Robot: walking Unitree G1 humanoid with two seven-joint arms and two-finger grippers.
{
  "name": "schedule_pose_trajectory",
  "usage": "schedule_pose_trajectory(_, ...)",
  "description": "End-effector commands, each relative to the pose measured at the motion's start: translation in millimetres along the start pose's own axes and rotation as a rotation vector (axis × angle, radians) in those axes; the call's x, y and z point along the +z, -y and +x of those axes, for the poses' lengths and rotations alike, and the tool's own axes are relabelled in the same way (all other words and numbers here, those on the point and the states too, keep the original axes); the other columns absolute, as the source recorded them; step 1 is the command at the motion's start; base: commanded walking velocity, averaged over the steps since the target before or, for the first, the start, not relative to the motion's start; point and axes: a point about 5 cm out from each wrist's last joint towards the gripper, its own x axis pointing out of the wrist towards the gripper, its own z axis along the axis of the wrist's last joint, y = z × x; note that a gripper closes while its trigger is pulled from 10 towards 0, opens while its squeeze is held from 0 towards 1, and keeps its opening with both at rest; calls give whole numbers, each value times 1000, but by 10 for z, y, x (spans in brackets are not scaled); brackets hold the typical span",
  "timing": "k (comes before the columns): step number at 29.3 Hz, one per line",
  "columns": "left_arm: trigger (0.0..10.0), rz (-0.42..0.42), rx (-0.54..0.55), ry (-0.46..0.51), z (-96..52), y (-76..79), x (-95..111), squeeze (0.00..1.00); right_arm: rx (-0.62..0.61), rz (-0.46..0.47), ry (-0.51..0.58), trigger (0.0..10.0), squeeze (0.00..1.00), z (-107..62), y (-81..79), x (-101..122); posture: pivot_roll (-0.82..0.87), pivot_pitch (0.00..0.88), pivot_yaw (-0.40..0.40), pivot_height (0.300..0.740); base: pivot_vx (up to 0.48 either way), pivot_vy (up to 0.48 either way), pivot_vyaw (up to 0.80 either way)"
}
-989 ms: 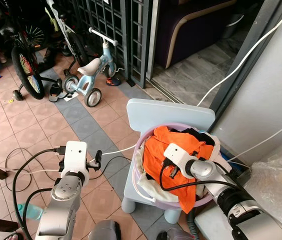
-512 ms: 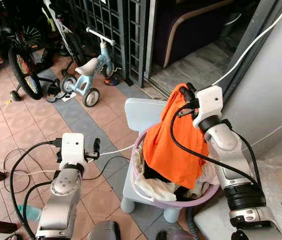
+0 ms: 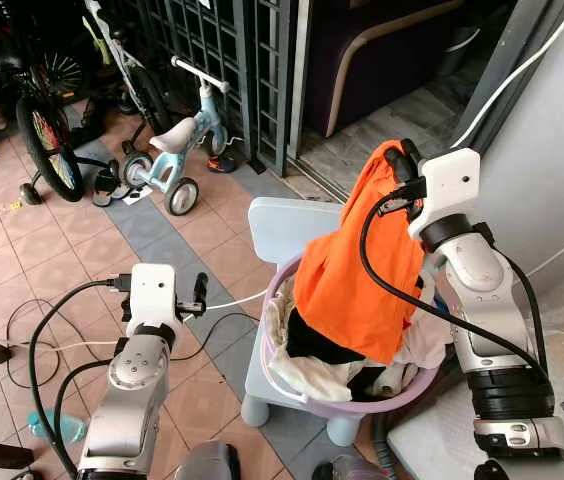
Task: Clothes washing
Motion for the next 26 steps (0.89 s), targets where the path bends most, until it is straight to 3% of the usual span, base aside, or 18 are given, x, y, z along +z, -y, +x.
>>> schedule_pose_trajectory(1,10000,3,6,5,7,-6,4,0,166,-52,-171,0,0,-111,-246,-308,-25,14,12,740,0,0,0)
schedule_pose_trajectory(2,10000,3,6,5,5,-5,4,0,213,-84,-226,0,0,-170,-303,-412,-23,14,11,740,0,0,0)
schedule_pose_trajectory(3,10000,1,5,3,2,-4,1,0,294,-130,-354,0,0,-307,-372,-633,-23,14,11,740,0,0,0)
schedule_pose_trajectory(4,10000,0,5,2,0,-4,-1,0,316,-142,-401,2275,0,-367,-373,-714,-20,16,10,740,0,0,0)
schedule_pose_trajectory(6,10000,0,5,2,-3,-4,-2,0,330,-150,-430,2275,0,-408,-372,-763,-20,17,10,740,0,0,0)
schedule_pose_trajectory(7,10000,-1,3,1,-6,-5,-3,0,340,-156,-473,3490,0,-451,-351,-825,-21,20,11,740,0,0,0)
schedule_pose_trajectory(8,10000,-1,2,0,-10,-5,-5,0,348,-175,-499,3804,0,-479,-325,-862,-21,21,12,740,0,0,0)
schedule_pose_trajectory(9,10000,-2,1,-1,-13,-5,-7,0,355,-200,-523,4902,94,-500,-297,-894,-21,21,12,740,0,0,0)
schedule_pose_trajectory(10,10000,-2,-3,-4,-14,-3,-9,0,386,-244,-571,9216,769,-540,-257,-952,-22,23,14,740,0,0,0)
schedule_pose_trajectory(11,10000,-2,-3,-4,-14,-3,-9,0,386,-244,-571,9216,769,-540,-257,-952,-22,23,14,740,0,0,0)
schedule_pose_trajectory(12,10000,-2,-6,-6,-14,1,-13,0,408,-273,-580,10000,1000,-550,-241,-964,-22,24,14,740,0,0,0)
schedule_pose_trajectory(15,10000,-1,-19,-12,-12,14,-21,0,414,-317,-586,10000,1000,-508,-174,-943,-22,25,15,740,0,0,0)
schedule_pose_trajectory(17,10000,-1,-21,-15,-14,13,-24,0,396,-326,-531,10000,1000,-385,-148,-845,-20,30,17,740,0,0,0)
schedule_pose_trajectory(23,10000,1,-24,-17,-18,19,-18,0,296,-298,-398,10000,1000,-57,-110,-609,-12,37,16,740,0,0,0)
schedule_pose_trajectory(26,10000,0,-24,-19,-27,21,-16,0,265,-280,-389,10000,1000,45,-162,-619,-3,44,16,740,0,0,0)
